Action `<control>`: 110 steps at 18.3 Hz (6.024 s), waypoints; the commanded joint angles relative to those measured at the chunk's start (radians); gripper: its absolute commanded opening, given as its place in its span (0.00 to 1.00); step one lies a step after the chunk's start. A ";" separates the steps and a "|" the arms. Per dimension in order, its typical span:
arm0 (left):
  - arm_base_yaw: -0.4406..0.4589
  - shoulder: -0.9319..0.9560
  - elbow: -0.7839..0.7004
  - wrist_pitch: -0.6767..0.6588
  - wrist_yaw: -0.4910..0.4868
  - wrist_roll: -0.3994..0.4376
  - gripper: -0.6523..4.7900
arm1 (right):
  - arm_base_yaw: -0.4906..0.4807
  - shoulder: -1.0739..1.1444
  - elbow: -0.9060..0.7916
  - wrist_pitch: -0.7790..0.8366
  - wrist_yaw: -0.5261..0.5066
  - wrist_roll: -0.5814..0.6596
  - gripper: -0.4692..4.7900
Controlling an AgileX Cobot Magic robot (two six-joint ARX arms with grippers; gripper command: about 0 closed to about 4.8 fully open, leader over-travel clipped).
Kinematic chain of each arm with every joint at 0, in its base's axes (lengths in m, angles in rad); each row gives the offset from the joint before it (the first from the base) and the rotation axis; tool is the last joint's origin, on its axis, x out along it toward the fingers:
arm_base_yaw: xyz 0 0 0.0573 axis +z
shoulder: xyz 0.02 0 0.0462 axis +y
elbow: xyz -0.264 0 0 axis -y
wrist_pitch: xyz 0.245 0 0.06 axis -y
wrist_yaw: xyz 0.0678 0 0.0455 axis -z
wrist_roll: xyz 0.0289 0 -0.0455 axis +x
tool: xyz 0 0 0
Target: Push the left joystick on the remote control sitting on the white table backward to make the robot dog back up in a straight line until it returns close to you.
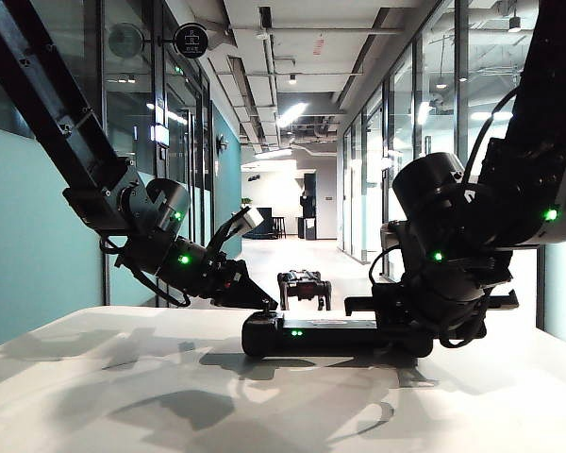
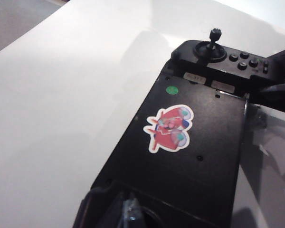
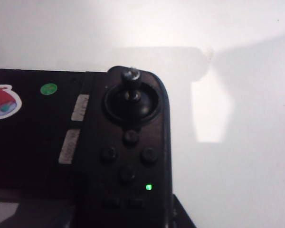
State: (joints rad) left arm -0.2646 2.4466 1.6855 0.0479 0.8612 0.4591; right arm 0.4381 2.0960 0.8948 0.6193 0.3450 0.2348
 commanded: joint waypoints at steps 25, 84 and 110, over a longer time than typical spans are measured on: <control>-0.002 -0.090 0.069 -0.088 -0.556 -0.322 0.11 | -0.002 -0.005 0.005 0.028 -0.033 -0.033 0.63; -0.002 -2.324 -1.678 -0.071 -0.850 -0.388 0.11 | -0.002 -1.840 -0.788 -0.640 -0.240 -0.274 0.09; -0.002 -2.324 -1.678 -0.069 -0.850 -0.388 0.11 | -0.437 -2.097 -0.896 -0.594 -0.346 -0.262 0.09</control>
State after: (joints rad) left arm -0.2676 0.1226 0.0048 -0.0284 0.0109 0.0734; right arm 0.0013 0.0021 0.0078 0.0082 -0.0002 -0.0261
